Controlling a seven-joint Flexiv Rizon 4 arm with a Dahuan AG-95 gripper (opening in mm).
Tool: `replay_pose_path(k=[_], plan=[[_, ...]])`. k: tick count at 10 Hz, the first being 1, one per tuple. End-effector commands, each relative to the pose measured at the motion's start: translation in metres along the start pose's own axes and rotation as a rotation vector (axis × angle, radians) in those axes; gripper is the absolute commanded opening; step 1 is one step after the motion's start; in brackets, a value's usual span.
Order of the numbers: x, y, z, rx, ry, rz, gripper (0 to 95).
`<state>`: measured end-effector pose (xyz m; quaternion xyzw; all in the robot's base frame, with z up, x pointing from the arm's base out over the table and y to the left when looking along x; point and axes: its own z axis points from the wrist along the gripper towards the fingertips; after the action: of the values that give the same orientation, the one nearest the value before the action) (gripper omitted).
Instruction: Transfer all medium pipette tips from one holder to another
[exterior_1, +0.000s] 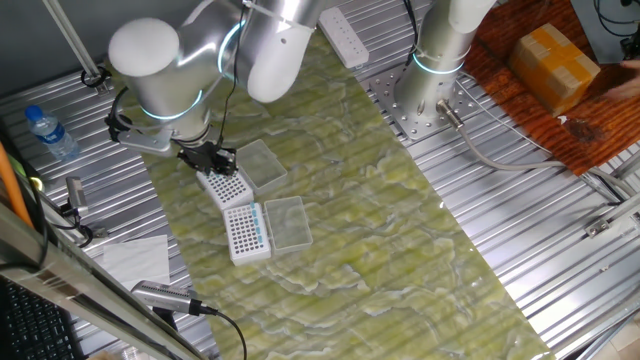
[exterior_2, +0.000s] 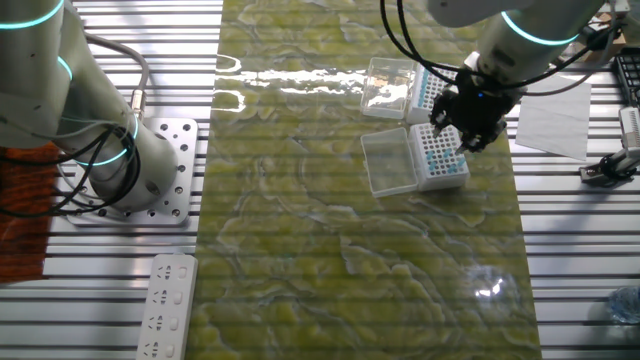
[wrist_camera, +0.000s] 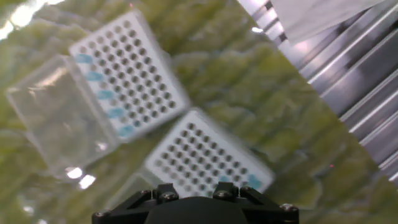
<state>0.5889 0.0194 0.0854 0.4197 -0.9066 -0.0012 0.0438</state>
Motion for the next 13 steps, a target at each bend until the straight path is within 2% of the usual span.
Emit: replay_pose_path(k=[1, 5, 7, 10, 13], plan=[[0.002, 0.0, 0.002, 0.009, 0.0, -0.009, 38.0], [0.008, -0.003, 0.008, 0.021, -0.011, -0.047, 38.0], [0.008, -0.003, 0.012, 0.031, -0.021, -0.062, 0.0], [0.012, -0.004, 0.014, 0.037, -0.022, -0.086, 0.0], [0.023, -0.006, 0.004, 0.021, -0.013, -0.105, 0.0]])
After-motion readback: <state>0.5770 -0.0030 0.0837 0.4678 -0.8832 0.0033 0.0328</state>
